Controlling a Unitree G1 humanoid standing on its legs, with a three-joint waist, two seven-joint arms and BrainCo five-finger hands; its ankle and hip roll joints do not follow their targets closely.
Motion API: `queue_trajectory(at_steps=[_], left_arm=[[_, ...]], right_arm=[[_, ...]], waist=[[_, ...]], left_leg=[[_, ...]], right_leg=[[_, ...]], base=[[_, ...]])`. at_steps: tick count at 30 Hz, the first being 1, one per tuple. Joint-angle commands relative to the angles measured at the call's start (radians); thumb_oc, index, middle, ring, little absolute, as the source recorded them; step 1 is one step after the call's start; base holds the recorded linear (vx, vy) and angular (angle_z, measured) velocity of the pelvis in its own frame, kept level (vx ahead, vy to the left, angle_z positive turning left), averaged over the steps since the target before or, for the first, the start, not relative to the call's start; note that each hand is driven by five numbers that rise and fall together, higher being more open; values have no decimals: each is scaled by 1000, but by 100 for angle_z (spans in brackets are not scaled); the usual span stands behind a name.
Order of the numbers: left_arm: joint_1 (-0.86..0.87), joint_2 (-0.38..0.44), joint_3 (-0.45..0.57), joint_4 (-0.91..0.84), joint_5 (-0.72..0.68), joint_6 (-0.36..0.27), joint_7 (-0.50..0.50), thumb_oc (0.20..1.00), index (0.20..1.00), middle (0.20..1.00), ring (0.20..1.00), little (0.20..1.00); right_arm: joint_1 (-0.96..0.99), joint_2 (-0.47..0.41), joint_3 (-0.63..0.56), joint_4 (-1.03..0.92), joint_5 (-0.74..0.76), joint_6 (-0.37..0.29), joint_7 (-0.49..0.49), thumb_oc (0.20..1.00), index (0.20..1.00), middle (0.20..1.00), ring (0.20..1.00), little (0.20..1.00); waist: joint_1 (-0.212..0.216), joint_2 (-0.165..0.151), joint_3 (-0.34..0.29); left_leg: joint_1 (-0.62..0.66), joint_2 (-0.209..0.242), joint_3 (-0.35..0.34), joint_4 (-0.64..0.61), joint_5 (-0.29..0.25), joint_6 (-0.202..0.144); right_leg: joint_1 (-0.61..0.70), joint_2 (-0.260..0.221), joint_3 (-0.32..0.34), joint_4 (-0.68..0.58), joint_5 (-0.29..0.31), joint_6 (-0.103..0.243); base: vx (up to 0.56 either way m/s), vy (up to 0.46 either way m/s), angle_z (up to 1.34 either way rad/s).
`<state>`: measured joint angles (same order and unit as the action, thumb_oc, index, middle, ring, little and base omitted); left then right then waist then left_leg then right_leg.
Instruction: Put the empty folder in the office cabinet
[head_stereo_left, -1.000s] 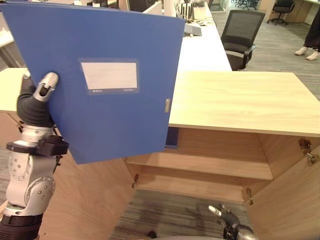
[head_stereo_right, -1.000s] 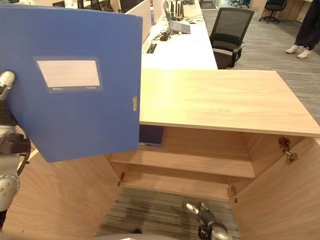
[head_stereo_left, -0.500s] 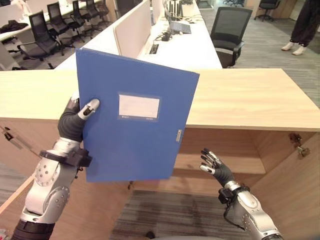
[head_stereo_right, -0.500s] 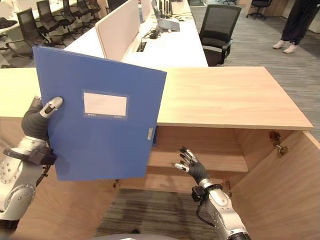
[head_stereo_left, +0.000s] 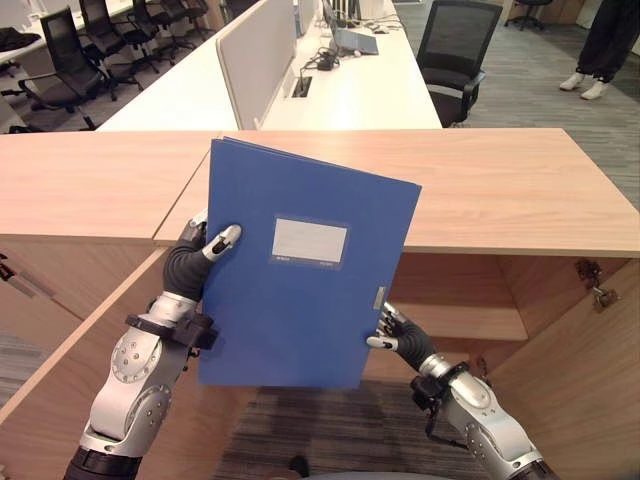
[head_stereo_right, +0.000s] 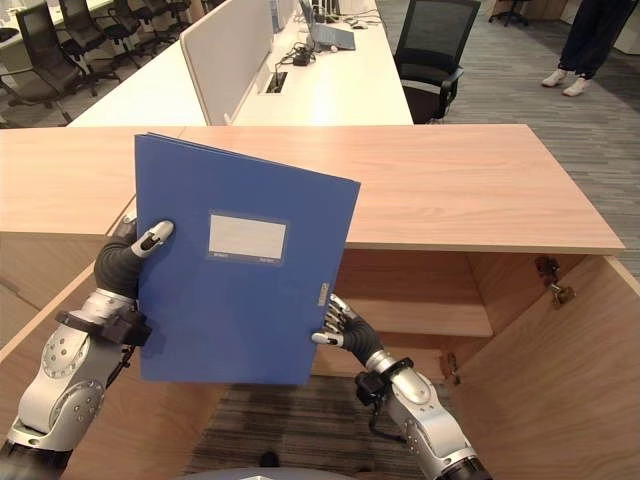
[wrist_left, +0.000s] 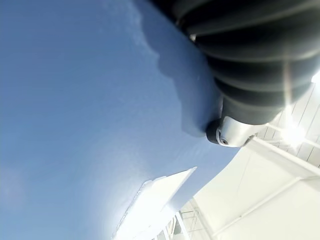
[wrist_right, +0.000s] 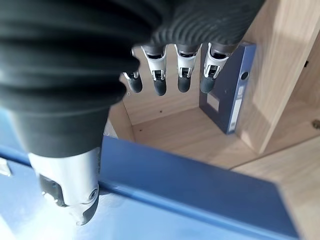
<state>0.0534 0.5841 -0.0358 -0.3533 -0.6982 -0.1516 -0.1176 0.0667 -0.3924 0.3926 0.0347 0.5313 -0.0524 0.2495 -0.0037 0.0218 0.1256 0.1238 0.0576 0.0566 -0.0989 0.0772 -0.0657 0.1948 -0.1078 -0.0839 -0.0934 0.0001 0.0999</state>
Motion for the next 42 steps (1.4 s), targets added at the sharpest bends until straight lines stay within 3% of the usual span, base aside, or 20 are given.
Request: queue_trajectory(at_steps=[1,24,26,27,29,42], left_arm=[[-84,-17,28,-27,-11,-53,2,200,200,200,200,200],[-92,-92,-110,-36,-61,-11,-29,200,200,200,200,200],[-97,-93,-112,-38,-64,-11,-30,200,200,200,200,200],[-102,-94,-116,-38,-68,-9,-31,200,200,200,200,200],[-108,-93,-122,-35,-68,-7,-33,200,200,200,200,200],[-94,-88,-120,-24,-66,0,-66,200,200,200,200,200]], right_arm=[[-96,16,30,-114,77,-25,27,1000,1000,1000,1000,1000],[-200,78,111,-141,188,-23,10,1000,1000,1000,1000,1000],[-200,78,115,-141,195,-20,13,627,627,627,627,627],[-197,80,121,-141,210,-14,20,558,558,558,558,558],[-195,80,128,-142,234,-6,28,200,200,200,200,200],[-196,59,139,-165,356,26,78,200,200,200,200,200]], waist=[[2,-20,-8],[6,-24,-4],[6,-24,-4],[6,-24,-6],[7,-24,-5],[14,-31,-6]], left_leg=[[54,29,10,12,-98,-17],[50,34,8,12,-93,-16],[49,34,8,12,-92,-16],[55,36,8,12,-103,-18],[54,37,7,12,-102,-19],[51,39,4,12,-99,-23]], right_leg=[[-49,-47,-65,20,22,66],[-50,-45,-70,17,23,62],[-51,-45,-71,16,23,62],[-44,-43,-72,15,13,63],[-45,-43,-72,16,14,63],[-45,-36,-75,17,10,61]], base=[[0,0,0],[-2,-1,0],[18,-1,0],[0,0,0],[17,-2,0],[3,0,0]])
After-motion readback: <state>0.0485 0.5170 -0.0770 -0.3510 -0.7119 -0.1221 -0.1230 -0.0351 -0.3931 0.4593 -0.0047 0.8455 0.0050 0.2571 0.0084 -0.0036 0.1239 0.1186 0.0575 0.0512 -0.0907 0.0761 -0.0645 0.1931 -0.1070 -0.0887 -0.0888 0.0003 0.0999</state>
